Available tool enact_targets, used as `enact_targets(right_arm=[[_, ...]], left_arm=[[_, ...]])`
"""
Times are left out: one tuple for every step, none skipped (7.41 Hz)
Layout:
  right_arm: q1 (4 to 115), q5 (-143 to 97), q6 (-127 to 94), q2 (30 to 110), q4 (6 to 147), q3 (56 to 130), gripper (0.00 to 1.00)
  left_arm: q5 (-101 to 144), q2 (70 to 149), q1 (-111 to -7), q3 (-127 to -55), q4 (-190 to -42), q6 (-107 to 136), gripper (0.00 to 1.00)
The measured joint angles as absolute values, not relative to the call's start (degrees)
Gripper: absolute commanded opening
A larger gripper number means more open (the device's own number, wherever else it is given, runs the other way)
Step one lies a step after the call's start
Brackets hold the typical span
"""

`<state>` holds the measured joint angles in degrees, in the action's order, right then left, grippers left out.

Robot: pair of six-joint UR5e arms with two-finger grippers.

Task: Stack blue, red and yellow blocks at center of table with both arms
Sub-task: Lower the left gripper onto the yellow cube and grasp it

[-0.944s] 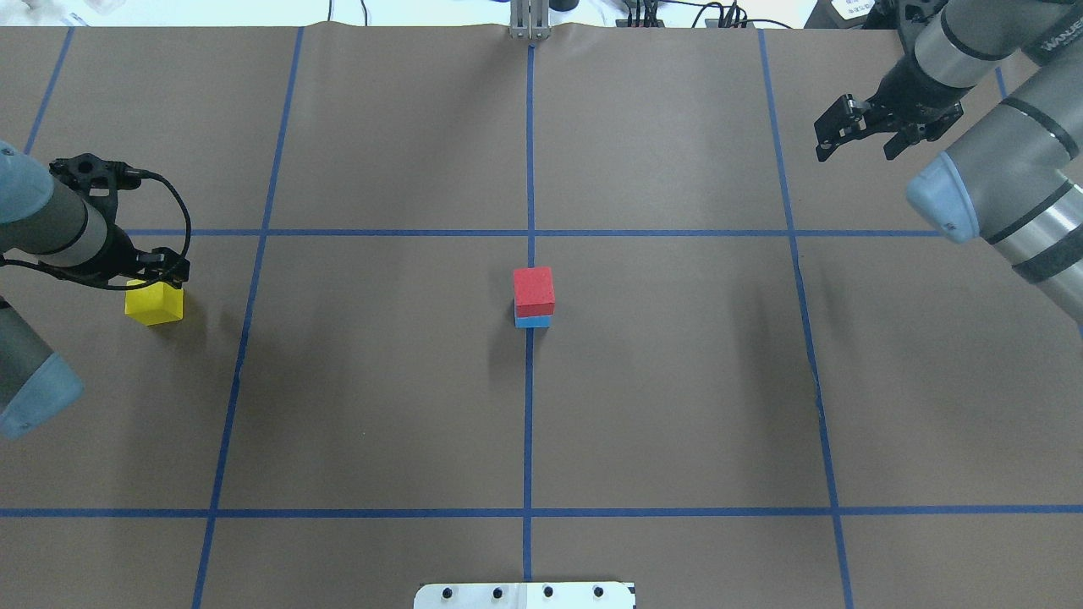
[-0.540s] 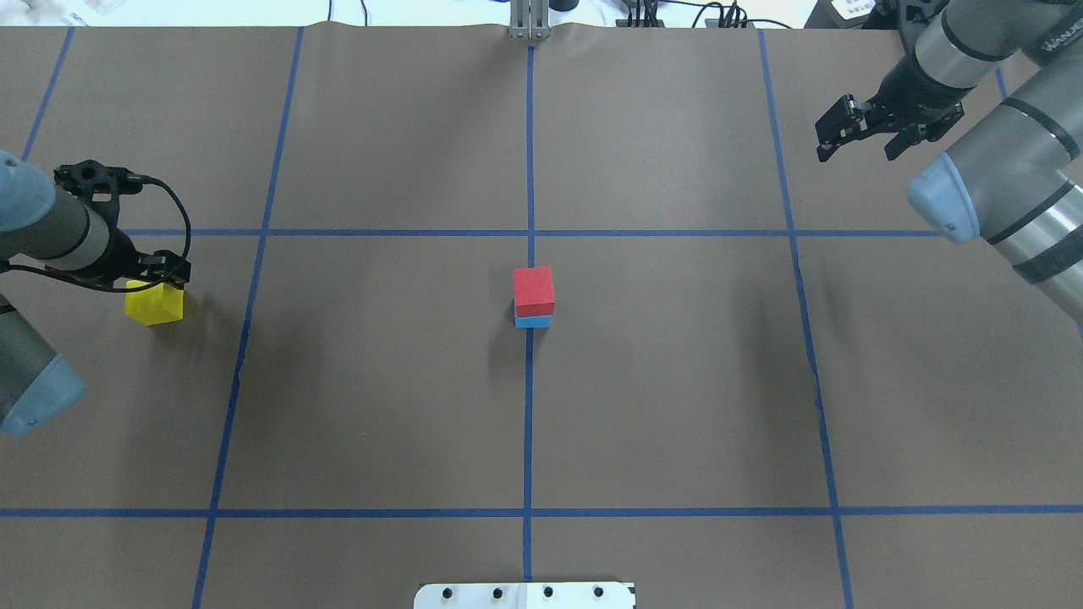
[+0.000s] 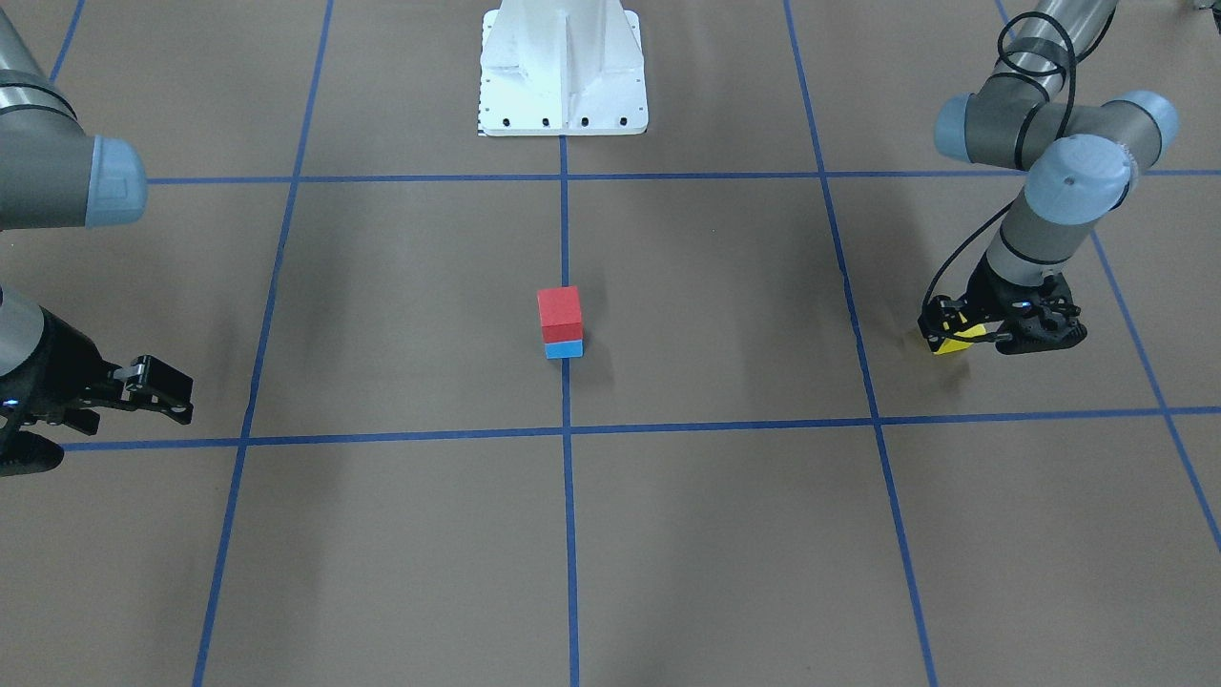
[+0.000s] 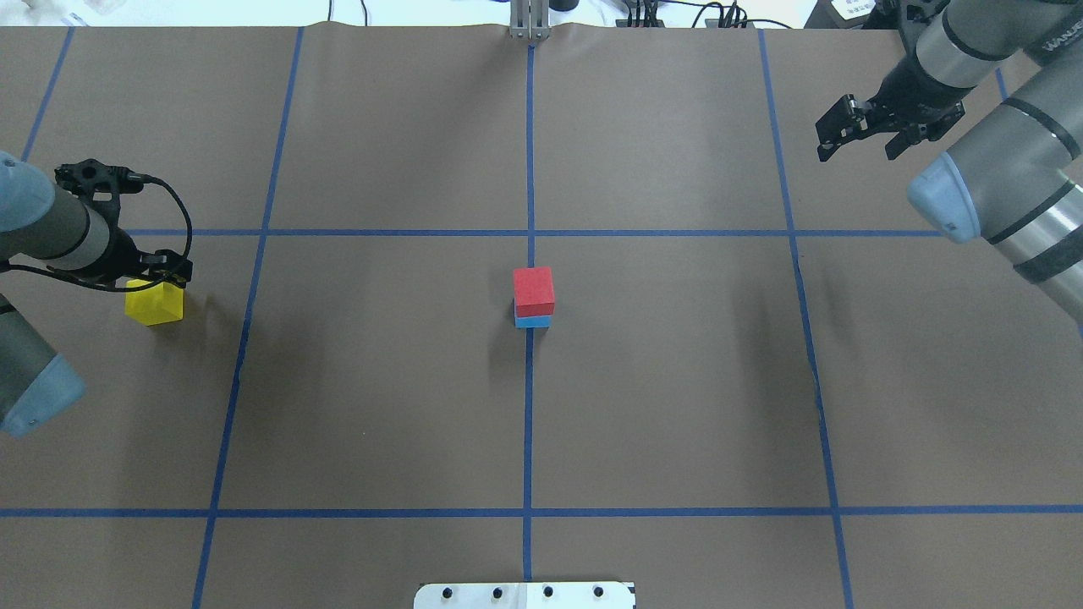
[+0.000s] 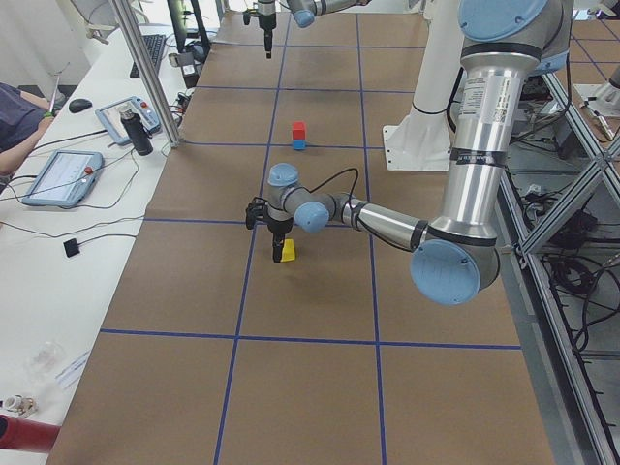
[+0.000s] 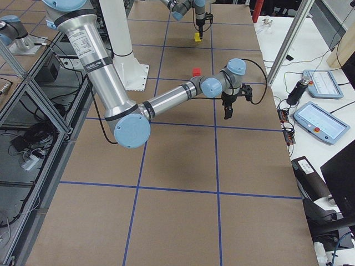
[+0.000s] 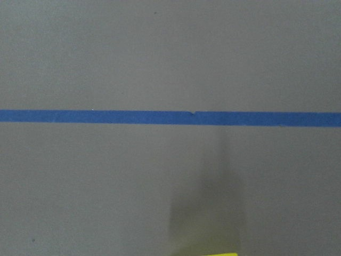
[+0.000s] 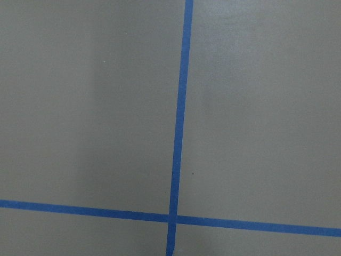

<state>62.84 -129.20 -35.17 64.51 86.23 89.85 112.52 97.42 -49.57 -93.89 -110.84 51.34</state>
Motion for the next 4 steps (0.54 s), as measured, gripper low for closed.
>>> enact_targets(right_arm=[[62.8, -129.2, -35.1, 64.5, 86.2, 89.9, 0.99], [62.8, -129.2, -35.1, 64.5, 86.2, 89.9, 0.99], [62.8, -129.2, -35.1, 64.5, 86.2, 89.9, 0.99], [62.8, -129.2, -35.1, 64.5, 86.2, 89.9, 0.99]], left_arm=[[114.2, 97.3, -49.6, -93.9, -110.8, 51.5, 1.00], [116.1, 97.2, -49.6, -93.9, -110.9, 52.0, 1.00], [117.0, 97.1, -49.6, -94.0, -110.9, 52.5, 1.00], [117.3, 97.0, -49.6, -94.0, -110.9, 52.7, 0.94]])
